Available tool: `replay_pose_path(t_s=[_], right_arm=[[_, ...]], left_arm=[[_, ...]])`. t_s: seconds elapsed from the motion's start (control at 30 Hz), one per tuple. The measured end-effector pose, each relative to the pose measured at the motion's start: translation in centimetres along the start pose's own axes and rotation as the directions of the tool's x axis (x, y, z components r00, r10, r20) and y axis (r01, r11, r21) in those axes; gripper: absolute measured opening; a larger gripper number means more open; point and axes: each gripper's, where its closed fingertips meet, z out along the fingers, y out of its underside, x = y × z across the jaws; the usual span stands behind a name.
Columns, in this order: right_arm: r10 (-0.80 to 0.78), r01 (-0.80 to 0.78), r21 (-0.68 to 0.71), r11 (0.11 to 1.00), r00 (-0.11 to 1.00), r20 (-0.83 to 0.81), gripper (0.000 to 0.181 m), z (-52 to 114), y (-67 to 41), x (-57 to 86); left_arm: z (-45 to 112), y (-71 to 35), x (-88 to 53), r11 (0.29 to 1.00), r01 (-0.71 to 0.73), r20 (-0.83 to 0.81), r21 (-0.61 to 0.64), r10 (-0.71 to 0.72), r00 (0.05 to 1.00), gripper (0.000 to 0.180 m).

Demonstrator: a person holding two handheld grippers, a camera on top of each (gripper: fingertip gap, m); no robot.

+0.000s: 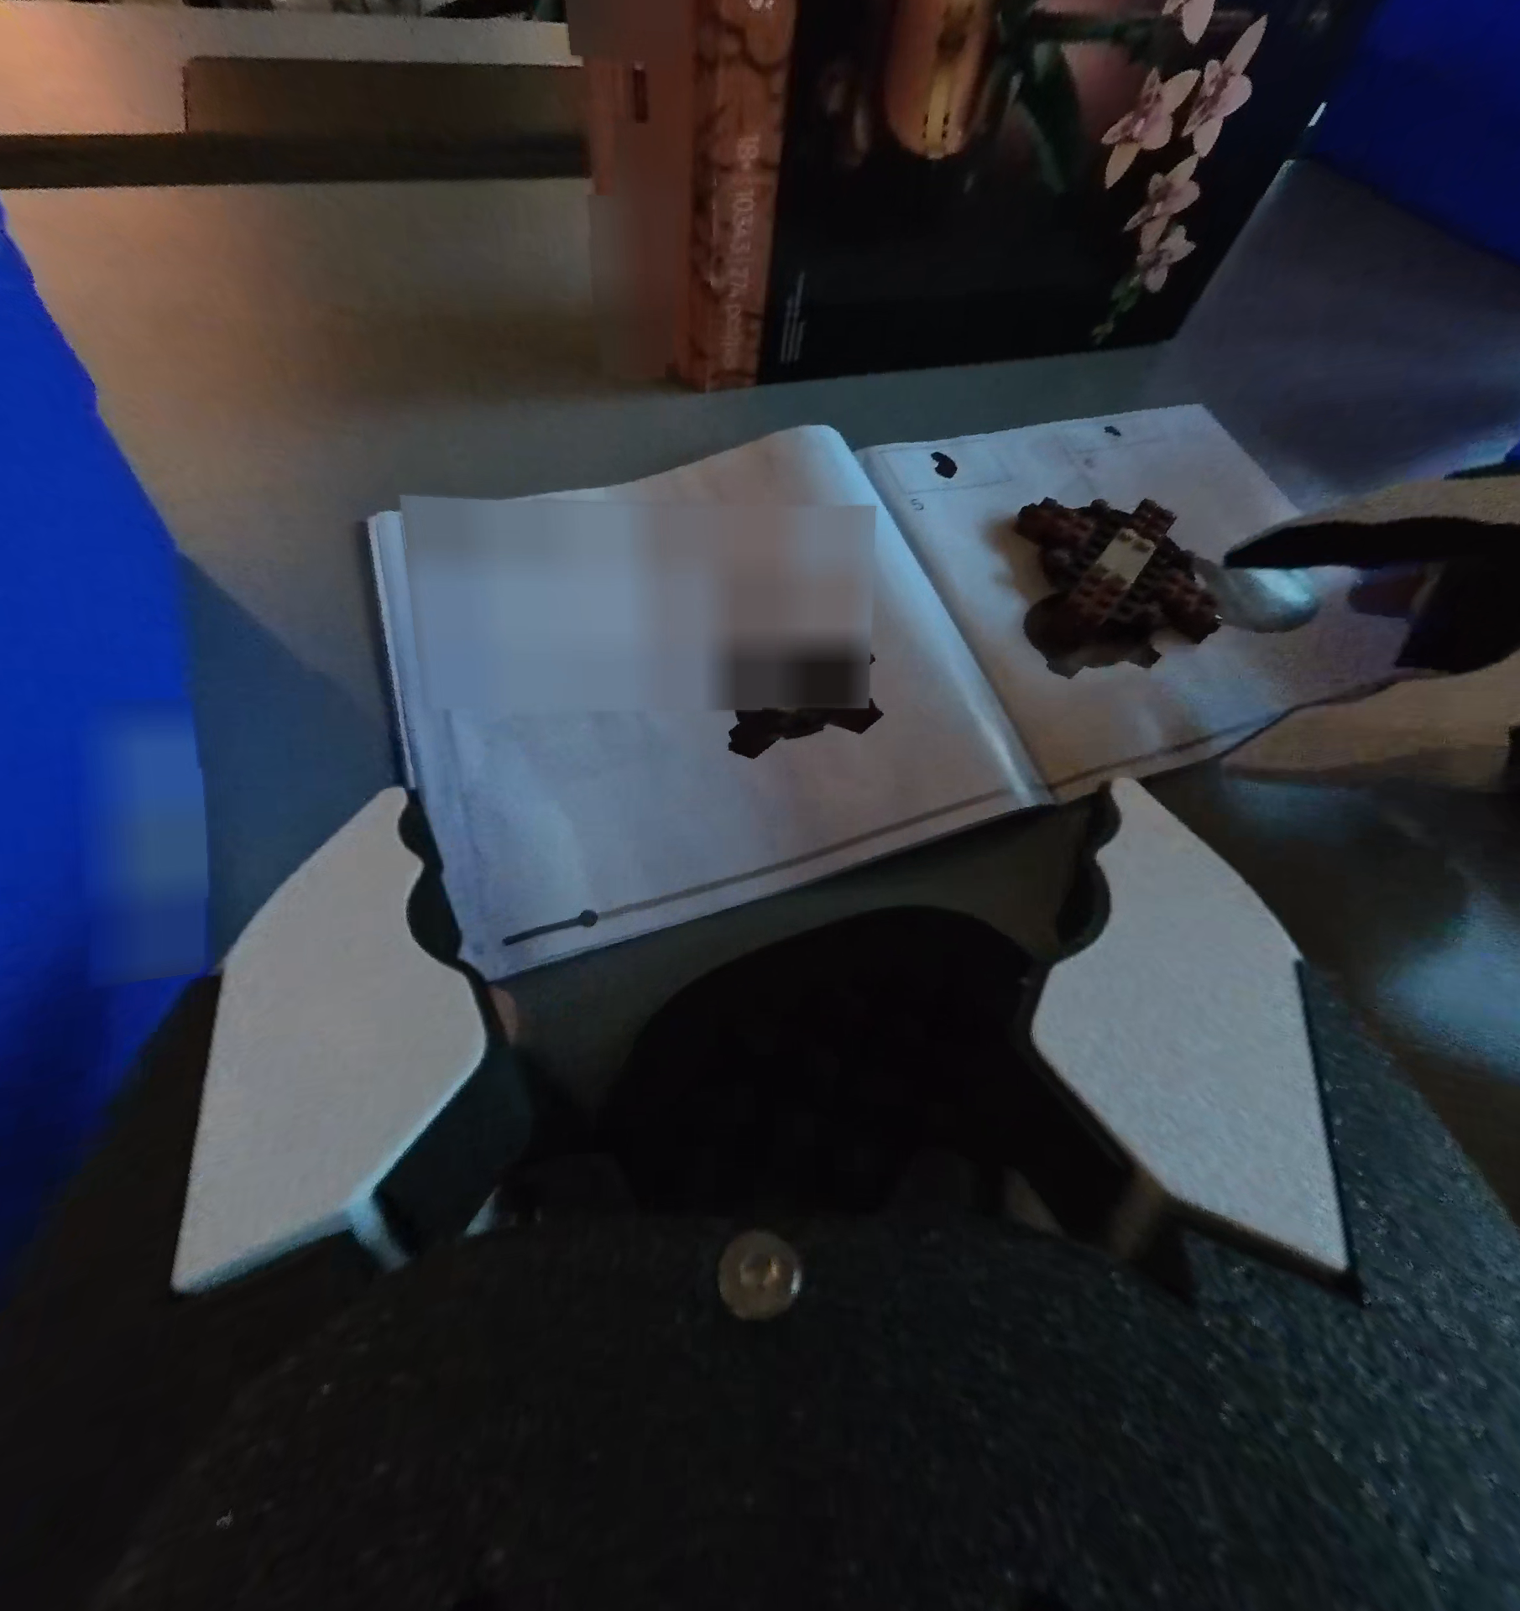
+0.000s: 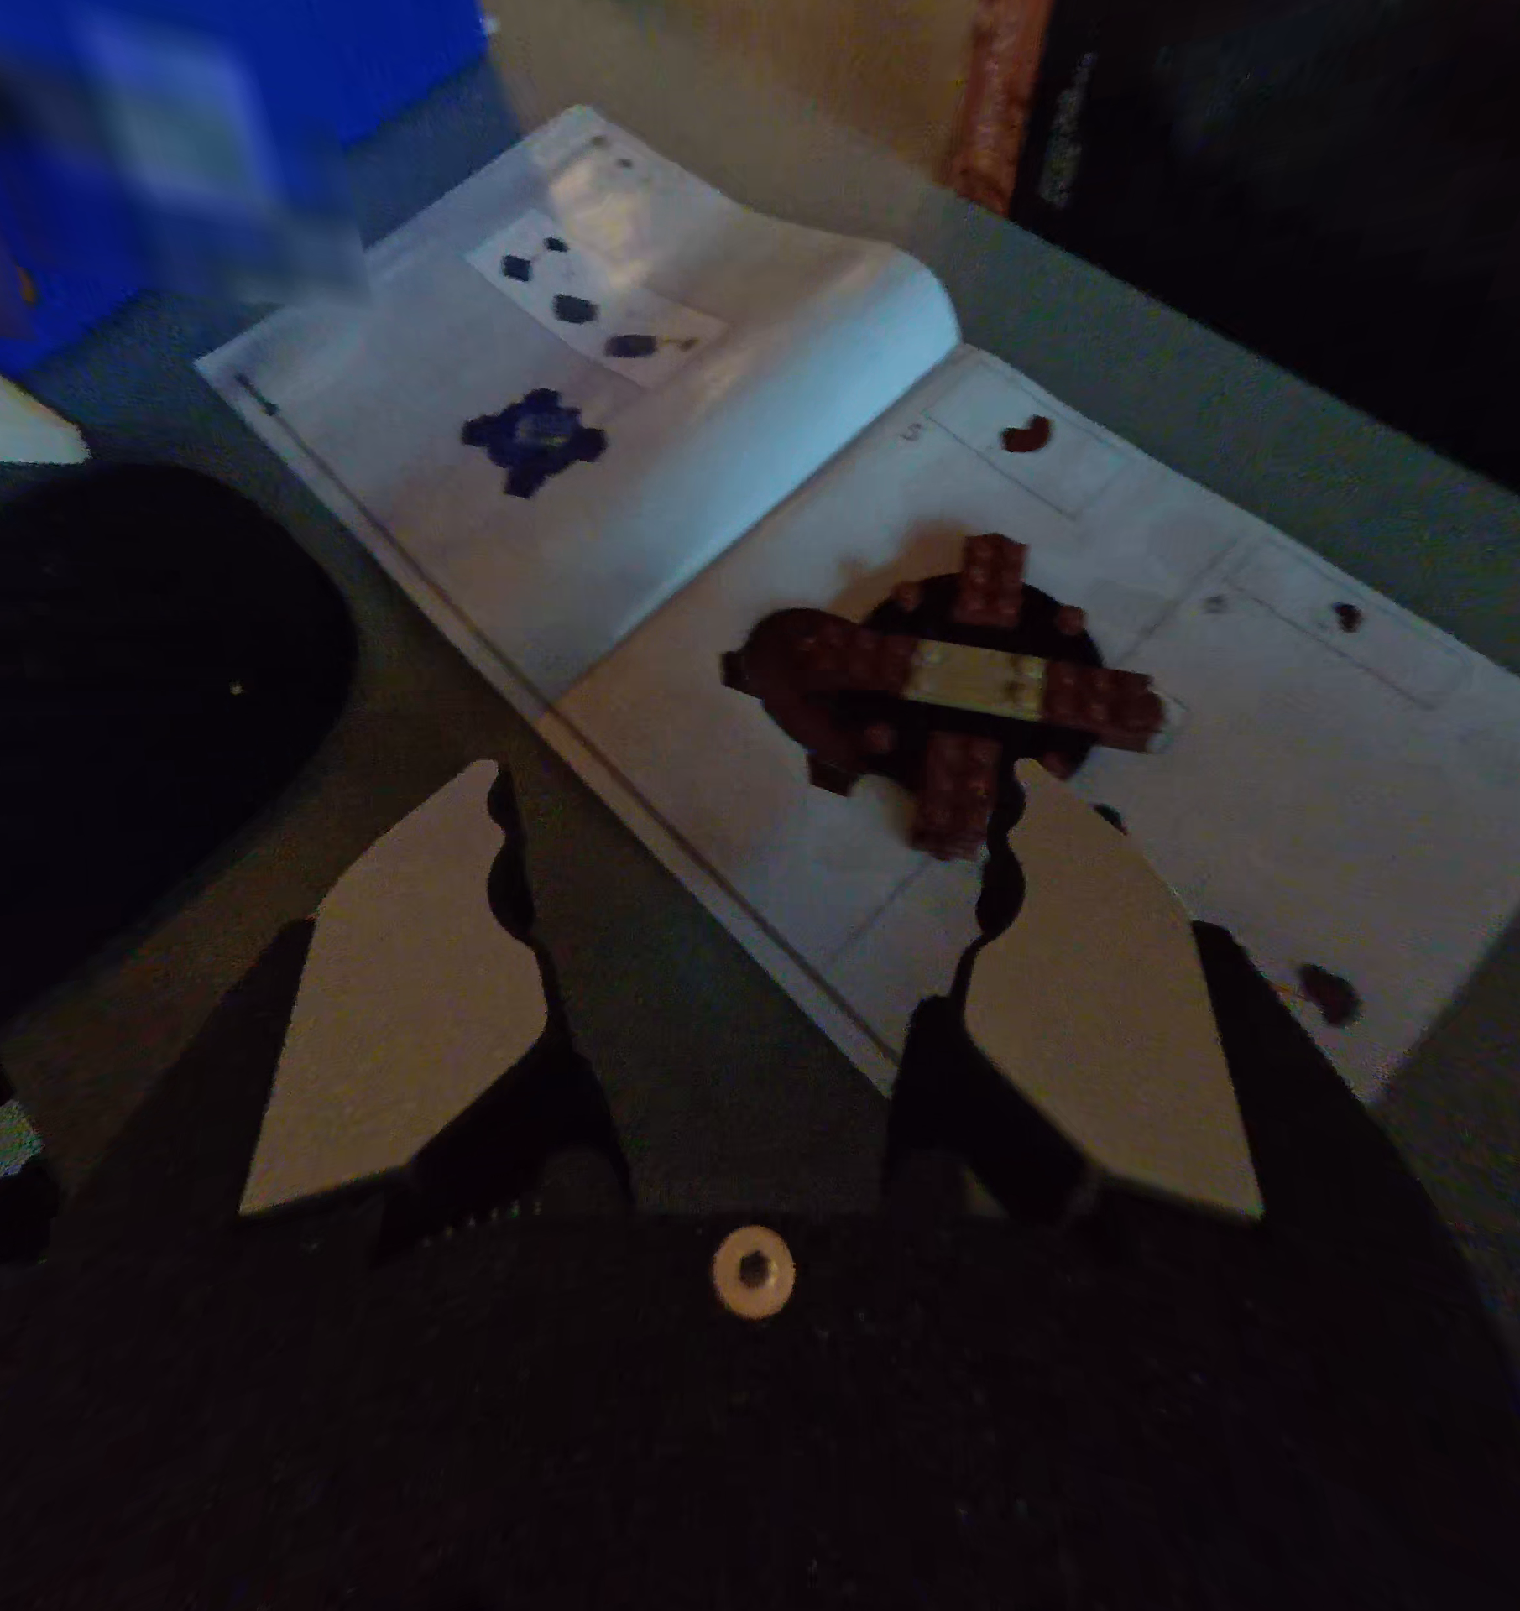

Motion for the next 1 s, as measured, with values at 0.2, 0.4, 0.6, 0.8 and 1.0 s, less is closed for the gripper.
replay_pose_path(t_s=[0.2, 0.4, 0.6, 0.8, 1.0], right_arm=[[-0.104, 0.108, -0.042, 0.993, 0.991, 0.08, 0.121, 2.0, 0.0, -3.7], [-0.106, 0.109, -0.001, 0.994, 0.972, 0.209, 0.103, 2.3, -0.9, -6.3], [-0.111, 0.087, 0.099, 0.991, 0.957, 0.267, 0.038, 1.5, -2.4, -6.4], [-0.129, 0.115, 0.076, 0.99, 0.967, 0.221, 0.041, 1.4, -2.0, -5.0], [-0.127, 0.114, 0.071, 0.991, 0.965, 0.229, 0.043, 1.3, -2.0, -4.7]], left_arm=[[-0.7, -0.1, -0.3, 0.999, -0.025, -0.03, 0.02, 0.026, 0.999, 0.118], [-2.9, -1.5, -2.2, 0.992, -0.056, 0.017, 0.109, 0.055, 0.998, 0.07], [-7.1, -3.5, -5.4, 0.99, -0.098, 0.005, 0.105, 0.098, 0.995, 0.047], [-11.5, -6.1, -12.1, 0.975, -0.22, 0.126, 0.022, 0.216, 0.968, 0.053], [-7.9, -2.5, -20.1, 0.95, -0.07, 0.006, -0.305, 0.075, 0.997, 0.046]])
